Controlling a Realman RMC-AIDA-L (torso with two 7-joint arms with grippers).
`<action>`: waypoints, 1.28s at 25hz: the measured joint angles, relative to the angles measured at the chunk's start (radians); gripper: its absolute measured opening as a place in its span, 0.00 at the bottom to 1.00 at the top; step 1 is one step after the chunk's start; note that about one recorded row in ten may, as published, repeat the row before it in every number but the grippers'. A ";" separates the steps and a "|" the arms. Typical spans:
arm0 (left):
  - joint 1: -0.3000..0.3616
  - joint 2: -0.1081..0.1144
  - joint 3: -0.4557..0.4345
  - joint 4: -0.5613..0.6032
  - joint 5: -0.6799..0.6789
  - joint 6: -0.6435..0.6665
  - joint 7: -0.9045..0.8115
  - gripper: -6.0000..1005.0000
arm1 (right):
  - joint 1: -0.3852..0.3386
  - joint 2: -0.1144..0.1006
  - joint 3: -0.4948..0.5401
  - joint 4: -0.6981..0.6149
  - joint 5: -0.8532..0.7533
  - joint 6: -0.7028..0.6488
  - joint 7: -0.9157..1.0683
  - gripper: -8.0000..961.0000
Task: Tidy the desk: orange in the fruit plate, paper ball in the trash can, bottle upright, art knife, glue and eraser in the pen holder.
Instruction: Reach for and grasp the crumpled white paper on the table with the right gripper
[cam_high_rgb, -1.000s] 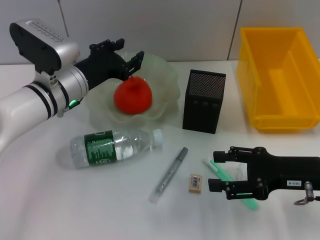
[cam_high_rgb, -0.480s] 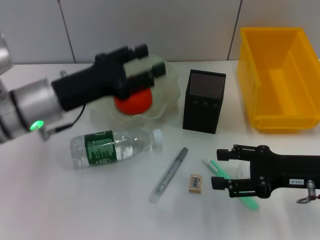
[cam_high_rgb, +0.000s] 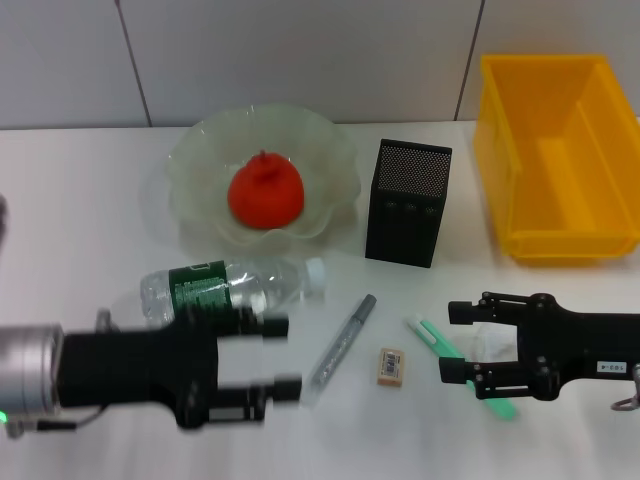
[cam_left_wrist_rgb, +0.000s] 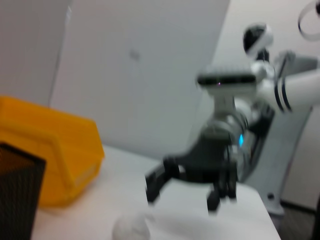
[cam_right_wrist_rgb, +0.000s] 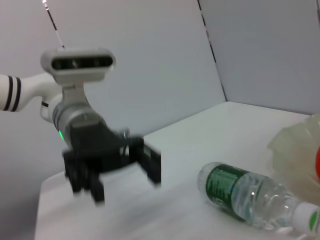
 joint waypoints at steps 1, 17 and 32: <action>0.005 -0.002 -0.003 0.000 0.041 -0.001 0.012 0.69 | 0.001 -0.001 0.000 -0.008 0.000 -0.009 0.009 0.85; 0.019 -0.034 -0.013 -0.002 0.154 -0.018 0.071 0.69 | 0.228 -0.063 -0.019 -0.443 -0.295 -0.256 0.689 0.85; 0.034 -0.042 -0.027 -0.002 0.151 -0.036 0.086 0.69 | 0.335 -0.023 -0.322 -0.436 -0.593 -0.046 0.752 0.85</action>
